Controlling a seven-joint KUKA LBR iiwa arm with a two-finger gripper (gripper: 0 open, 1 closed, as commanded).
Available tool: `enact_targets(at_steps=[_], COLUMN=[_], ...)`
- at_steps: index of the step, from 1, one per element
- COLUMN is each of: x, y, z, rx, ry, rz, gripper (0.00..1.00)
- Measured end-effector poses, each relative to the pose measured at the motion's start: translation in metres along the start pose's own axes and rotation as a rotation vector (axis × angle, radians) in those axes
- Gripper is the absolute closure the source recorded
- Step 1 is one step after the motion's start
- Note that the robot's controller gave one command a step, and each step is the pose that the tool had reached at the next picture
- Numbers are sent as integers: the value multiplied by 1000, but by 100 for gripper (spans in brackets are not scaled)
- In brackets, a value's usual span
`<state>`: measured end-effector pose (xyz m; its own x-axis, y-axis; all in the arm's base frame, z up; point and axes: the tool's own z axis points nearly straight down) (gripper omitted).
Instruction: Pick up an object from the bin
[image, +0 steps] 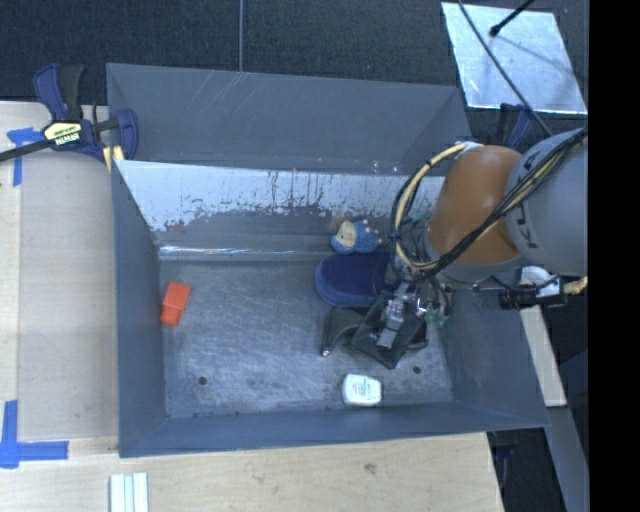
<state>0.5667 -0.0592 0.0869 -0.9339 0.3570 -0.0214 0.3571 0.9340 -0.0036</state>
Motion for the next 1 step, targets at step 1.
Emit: enact_targets(at_steps=[1], x=[2], y=[-2], z=[-3], rx=[6], ry=[18], rz=[-1], gripper=[100])
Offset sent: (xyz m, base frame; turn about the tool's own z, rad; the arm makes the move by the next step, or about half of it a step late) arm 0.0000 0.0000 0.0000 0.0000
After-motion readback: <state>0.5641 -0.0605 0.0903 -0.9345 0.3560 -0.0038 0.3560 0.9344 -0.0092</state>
